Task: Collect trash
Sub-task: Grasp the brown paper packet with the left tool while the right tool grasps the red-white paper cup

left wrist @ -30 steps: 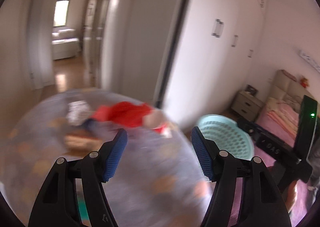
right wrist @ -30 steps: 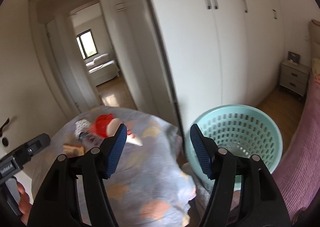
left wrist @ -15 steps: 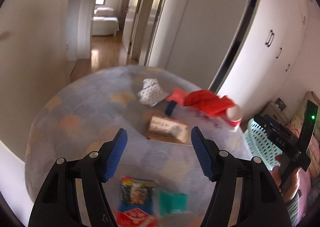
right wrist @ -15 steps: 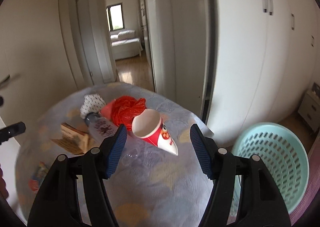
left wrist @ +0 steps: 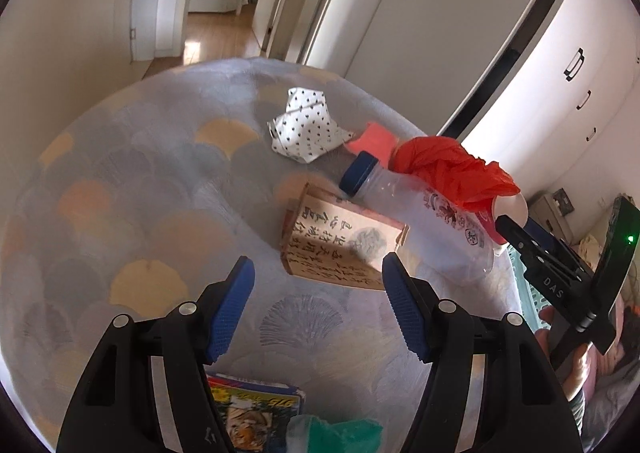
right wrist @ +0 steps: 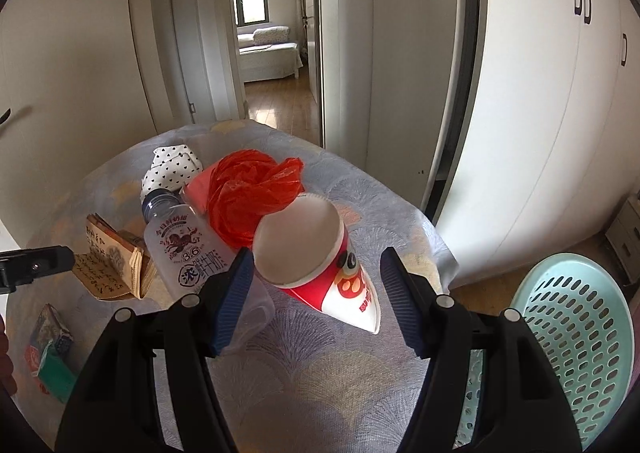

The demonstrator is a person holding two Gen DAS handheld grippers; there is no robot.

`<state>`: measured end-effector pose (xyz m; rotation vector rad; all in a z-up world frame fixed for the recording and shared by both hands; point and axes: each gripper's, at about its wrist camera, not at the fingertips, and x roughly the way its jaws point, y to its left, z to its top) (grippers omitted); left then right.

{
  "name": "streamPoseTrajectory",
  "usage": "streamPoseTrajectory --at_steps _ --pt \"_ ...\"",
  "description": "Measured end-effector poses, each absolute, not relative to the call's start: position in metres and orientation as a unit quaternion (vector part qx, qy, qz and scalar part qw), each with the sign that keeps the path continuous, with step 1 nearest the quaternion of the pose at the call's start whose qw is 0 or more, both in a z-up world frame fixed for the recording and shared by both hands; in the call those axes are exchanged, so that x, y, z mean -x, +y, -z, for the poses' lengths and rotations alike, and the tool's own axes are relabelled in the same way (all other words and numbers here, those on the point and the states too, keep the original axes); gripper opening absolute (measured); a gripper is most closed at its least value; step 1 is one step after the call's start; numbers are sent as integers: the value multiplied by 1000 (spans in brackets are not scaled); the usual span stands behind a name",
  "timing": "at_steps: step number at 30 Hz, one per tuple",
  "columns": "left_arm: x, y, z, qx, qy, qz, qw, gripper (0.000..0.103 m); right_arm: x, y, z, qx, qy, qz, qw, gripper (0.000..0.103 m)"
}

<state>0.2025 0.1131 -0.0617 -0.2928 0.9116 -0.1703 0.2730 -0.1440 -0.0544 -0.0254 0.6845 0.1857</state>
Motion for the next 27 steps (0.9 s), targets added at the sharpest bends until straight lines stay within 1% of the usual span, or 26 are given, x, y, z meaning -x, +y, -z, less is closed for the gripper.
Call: streamPoseTrajectory --at_steps 2,4,8,10,13,14,16,18,24,27 --pt "-203 114 66 142 439 78 884 63 -274 -145 55 10 337 -94 937 62" --pt "-204 113 68 145 441 77 882 60 -273 -146 56 6 339 -96 936 62" --pt "-206 110 69 148 441 73 882 59 -274 -145 58 5 341 -100 935 62" --pt "-208 108 70 146 443 69 882 54 -275 -146 58 5 342 -102 934 62" --pt "-212 105 75 147 451 61 878 43 -279 -144 60 3 348 -104 932 61" --pt "-214 104 78 147 455 56 876 38 -280 -145 61 0 351 -105 931 60" --pt "-216 103 81 143 457 45 877 35 -281 -145 61 -3 350 -108 930 58" --pt "-216 104 83 144 458 39 876 22 -277 -145 60 -5 347 -113 931 57" --pt "-211 111 81 148 451 37 879 9 -257 -146 51 -11 328 -124 936 56" --pt "-205 110 76 139 442 40 885 7 -244 -148 45 -16 322 -125 938 56"
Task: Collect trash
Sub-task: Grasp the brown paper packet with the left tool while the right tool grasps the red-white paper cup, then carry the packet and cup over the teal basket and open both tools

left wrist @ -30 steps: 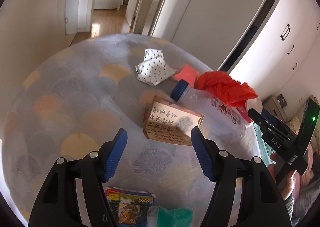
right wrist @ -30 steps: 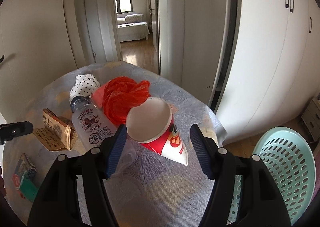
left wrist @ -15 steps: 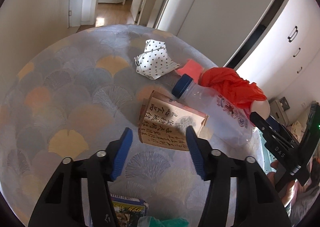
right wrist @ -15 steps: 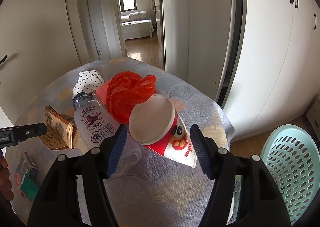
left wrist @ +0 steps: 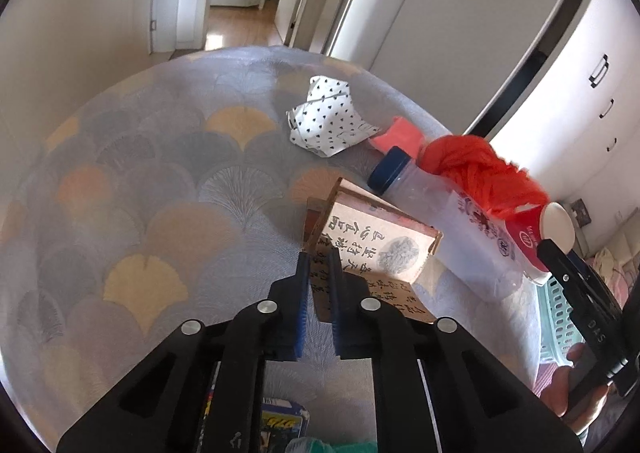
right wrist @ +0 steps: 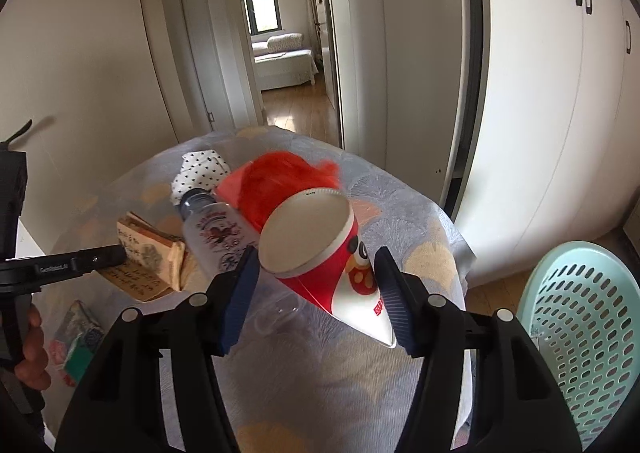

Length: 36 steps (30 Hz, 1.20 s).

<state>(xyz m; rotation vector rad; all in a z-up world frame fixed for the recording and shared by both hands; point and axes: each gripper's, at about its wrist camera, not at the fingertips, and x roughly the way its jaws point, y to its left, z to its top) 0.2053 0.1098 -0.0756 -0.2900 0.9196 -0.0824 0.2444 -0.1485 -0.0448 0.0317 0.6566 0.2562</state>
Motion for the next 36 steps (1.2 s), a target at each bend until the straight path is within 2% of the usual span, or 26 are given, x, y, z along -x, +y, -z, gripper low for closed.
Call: streamPoseTrajectory --at_steps 9,20,22,24,26,31,36 --pt "-181 114 45 127 404 55 904 0 -200 -158 16 -36 285 -140 947 56" --pt "-156 102 41 87 381 80 917 0 -169 -166 2 -55 268 -145 951 56" --pt "-149 99 43 78 367 85 923 5 -167 -167 5 -56 273 -144 950 56" --pt "-143 99 43 74 362 93 925 20 -165 -169 7 -56 277 -140 949 56" --pt "-137 97 45 66 353 89 929 29 -163 -171 8 -60 277 -140 949 56" --pt "-129 94 50 63 350 98 930 30 -158 -174 9 -67 278 -138 948 56" --pt "-122 93 55 66 351 111 927 42 -155 -174 10 -66 280 -137 948 56"
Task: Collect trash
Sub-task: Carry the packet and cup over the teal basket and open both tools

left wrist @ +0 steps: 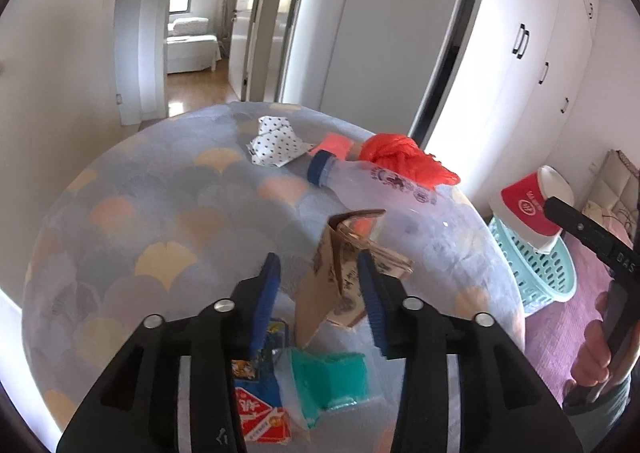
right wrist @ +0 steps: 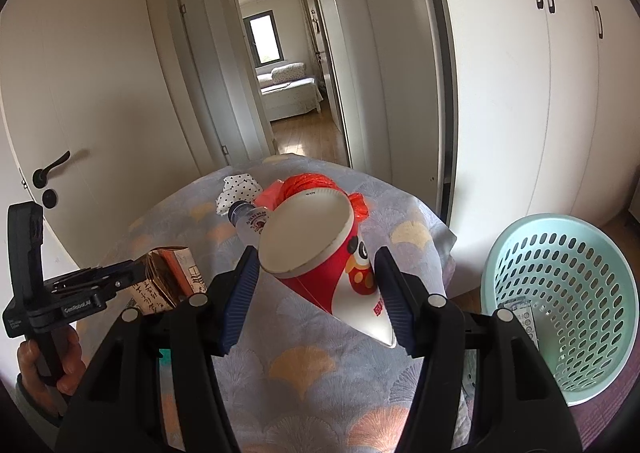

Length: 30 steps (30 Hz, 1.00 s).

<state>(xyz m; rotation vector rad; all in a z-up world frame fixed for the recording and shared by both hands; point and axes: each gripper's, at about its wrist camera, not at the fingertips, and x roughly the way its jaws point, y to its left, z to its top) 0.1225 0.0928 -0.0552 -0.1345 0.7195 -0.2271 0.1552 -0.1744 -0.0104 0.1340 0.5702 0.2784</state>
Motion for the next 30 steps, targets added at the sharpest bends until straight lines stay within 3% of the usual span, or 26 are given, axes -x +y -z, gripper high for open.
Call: streamPoseTrajectory --at_steps 3,4,5,8,18,30 --pt "-129 88 61 60 366 105 923 38 -153 -175 9 -70 280 -137 947 56" --pt "-131 86 63 58 373 105 920 32 -153 -176 9 -71 280 -137 947 56" --pt "-133 85 67 56 381 105 917 13 -152 -177 9 -71 279 -137 948 56" --pt "-131 82 67 49 374 97 921 1 -149 -180 7 -72 277 -133 949 56" --pt "-119 52 13 47 305 149 939 0 -129 -217 -24 -92 226 -101 964 56" --pt "-142 -96 -29 -4 271 278 922 0 -112 -308 -36 -139 197 18 970 56"
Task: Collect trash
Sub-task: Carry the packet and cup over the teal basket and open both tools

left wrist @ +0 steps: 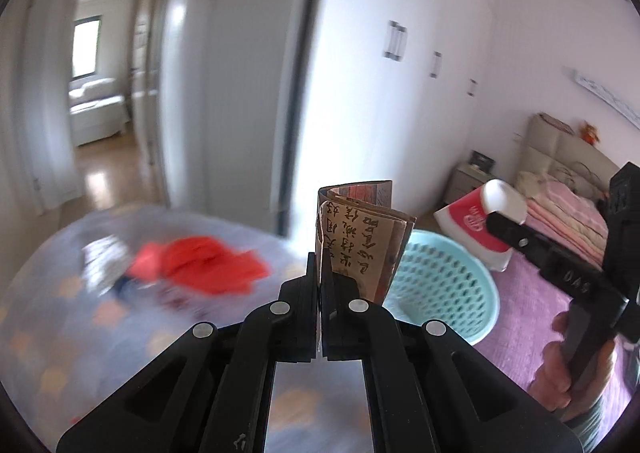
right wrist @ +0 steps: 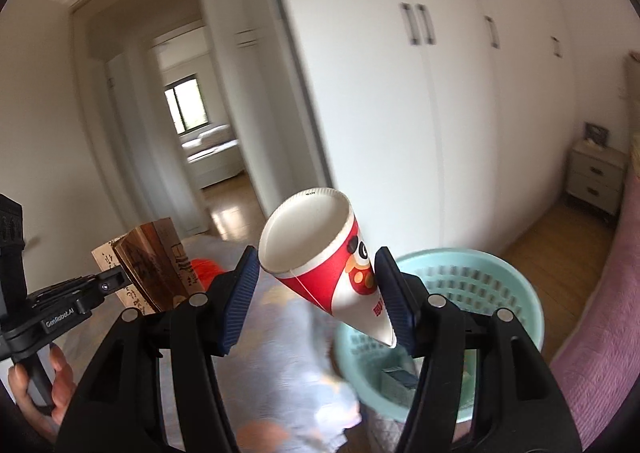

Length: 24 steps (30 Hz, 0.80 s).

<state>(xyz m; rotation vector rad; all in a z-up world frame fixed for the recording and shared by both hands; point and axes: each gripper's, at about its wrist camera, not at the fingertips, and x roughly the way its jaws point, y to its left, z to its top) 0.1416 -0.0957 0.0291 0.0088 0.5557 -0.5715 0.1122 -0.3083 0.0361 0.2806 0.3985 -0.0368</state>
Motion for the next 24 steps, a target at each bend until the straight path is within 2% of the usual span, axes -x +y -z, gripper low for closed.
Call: streamPoseTrajectory --at_steps 13,22,24 --pt "-186 -248 26 -37 357 347 867 0 -116 -401 11 -234 250 126 931 56" --pt "-206 -275 65 -53 395 339 852 0 -122 -426 30 -261 270 139 916 56" --pt "-208 -279 70 -59 399 337 851 5 -123 -427 33 -263 273 139 915 56"
